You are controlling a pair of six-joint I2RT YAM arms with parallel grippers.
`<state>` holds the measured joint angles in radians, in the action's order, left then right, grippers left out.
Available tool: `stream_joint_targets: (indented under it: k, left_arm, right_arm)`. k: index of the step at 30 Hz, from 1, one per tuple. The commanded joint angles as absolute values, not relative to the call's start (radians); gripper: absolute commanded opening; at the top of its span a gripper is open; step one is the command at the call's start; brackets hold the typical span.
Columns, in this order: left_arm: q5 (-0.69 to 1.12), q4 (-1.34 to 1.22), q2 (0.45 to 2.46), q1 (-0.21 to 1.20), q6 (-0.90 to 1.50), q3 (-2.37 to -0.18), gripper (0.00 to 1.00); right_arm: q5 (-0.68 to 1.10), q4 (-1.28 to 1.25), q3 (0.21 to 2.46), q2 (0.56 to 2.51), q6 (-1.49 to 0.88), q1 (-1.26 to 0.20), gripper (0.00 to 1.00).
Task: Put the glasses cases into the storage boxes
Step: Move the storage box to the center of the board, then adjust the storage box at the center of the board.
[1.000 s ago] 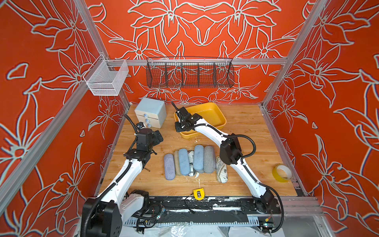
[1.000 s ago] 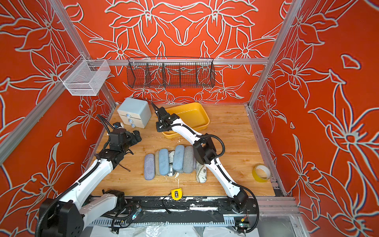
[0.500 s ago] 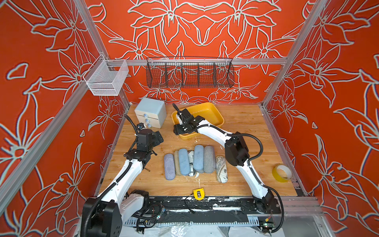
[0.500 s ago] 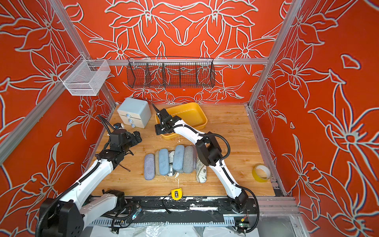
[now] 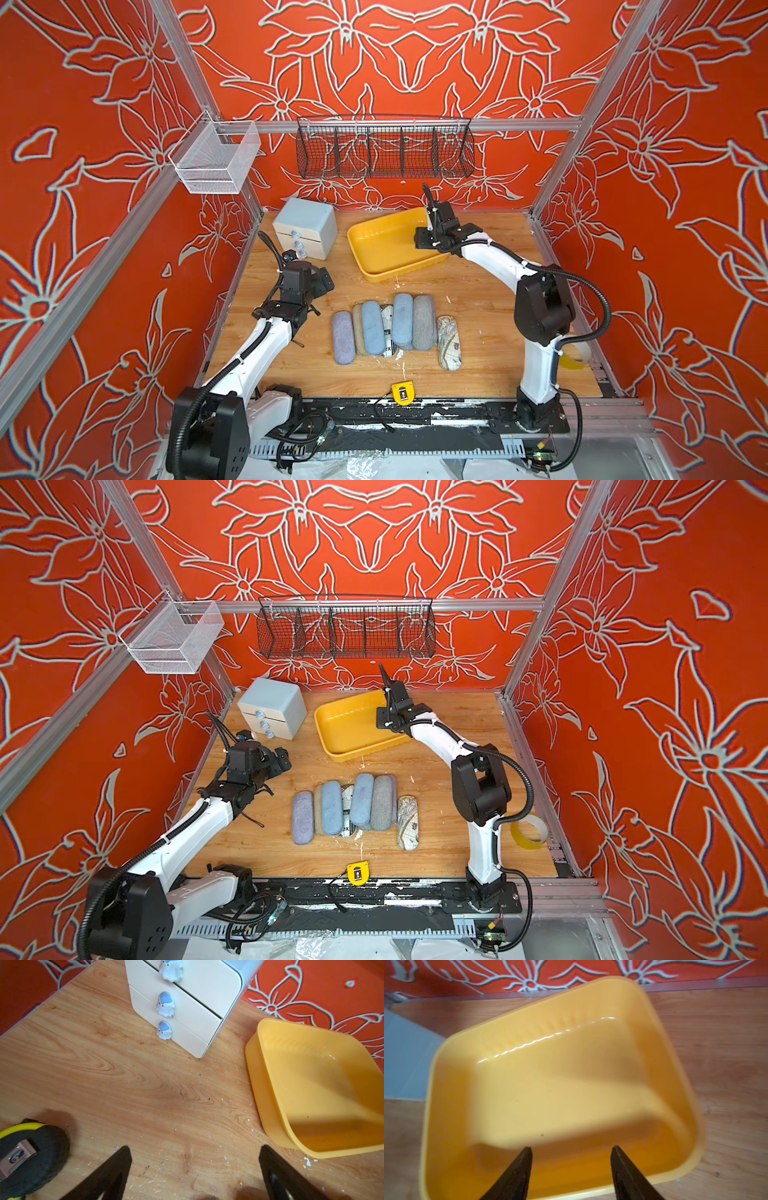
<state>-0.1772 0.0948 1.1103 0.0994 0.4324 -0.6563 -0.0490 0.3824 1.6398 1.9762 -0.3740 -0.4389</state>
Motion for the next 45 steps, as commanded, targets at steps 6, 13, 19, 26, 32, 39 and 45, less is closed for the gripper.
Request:
stream_joint_targets:
  k: [6,13,19,26,32,39,45]
  left_arm:
    - [-0.171,0.090,1.108,0.105,0.433,-0.684,0.97]
    - [-0.173,0.090,1.116,0.105,0.430,-0.684,0.97]
    - [-0.175,0.084,1.129,0.106,0.427,-0.688,0.97]
    - [-0.177,0.088,1.140,0.105,0.426,-0.694,0.97]
    - [-0.189,0.091,1.138,0.105,0.429,-0.689,0.98]
    - [-0.183,0.083,1.144,0.106,0.432,-0.683,0.98]
    - [-0.181,0.080,1.144,0.106,0.436,-0.678,0.98]
  right_arm:
    - [-0.138,0.370,1.608,1.975,-0.331,-0.344,0.56]
    - [-0.149,0.383,1.640,2.033,-0.321,-0.282,0.50]
    - [-0.112,0.388,1.678,2.091,-0.324,-0.256,0.45]
    - [-0.085,0.407,1.718,2.139,-0.327,-0.250,0.33]
    - [-0.085,0.449,1.700,2.129,-0.341,-0.252,0.22]
    - [-0.058,0.446,1.604,2.081,-0.357,-0.252,0.16]
    - [-0.031,0.442,1.526,2.030,-0.366,-0.261,0.04]
